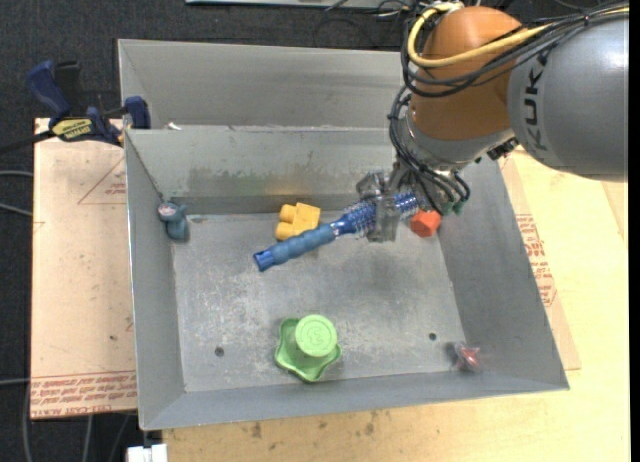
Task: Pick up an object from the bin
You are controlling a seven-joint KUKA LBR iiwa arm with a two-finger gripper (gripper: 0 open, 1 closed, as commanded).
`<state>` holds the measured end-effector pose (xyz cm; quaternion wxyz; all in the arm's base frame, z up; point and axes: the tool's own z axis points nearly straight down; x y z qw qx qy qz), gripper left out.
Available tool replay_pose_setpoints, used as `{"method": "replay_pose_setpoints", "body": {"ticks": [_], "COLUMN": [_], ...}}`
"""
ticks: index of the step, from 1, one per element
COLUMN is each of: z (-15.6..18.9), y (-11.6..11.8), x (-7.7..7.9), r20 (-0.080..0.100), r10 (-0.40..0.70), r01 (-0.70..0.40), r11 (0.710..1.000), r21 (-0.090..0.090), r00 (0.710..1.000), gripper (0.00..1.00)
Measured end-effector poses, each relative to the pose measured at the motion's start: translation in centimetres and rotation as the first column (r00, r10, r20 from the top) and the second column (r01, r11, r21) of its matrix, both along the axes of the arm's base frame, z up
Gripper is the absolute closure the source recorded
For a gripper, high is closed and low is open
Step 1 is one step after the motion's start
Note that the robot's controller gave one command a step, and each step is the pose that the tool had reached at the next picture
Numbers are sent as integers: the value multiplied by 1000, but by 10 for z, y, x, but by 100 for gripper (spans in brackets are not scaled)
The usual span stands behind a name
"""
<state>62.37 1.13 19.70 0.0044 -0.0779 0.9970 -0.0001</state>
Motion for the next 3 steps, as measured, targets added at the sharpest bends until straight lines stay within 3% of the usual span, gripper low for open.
{"method": "replay_pose_setpoints", "body": {"ticks": [1,2,3], "z": [145,140,-8], "y": [-5,-4,-9], "x": [0,-1,-36], "r20": [3,-5,-14], "r10": [27,27,242], "r01": [-27,-27,-242], "r11": [1000,1000,970], "r21": [-1,0,2], "r00": [1000,1000,970], "gripper": [100,0,0]}}
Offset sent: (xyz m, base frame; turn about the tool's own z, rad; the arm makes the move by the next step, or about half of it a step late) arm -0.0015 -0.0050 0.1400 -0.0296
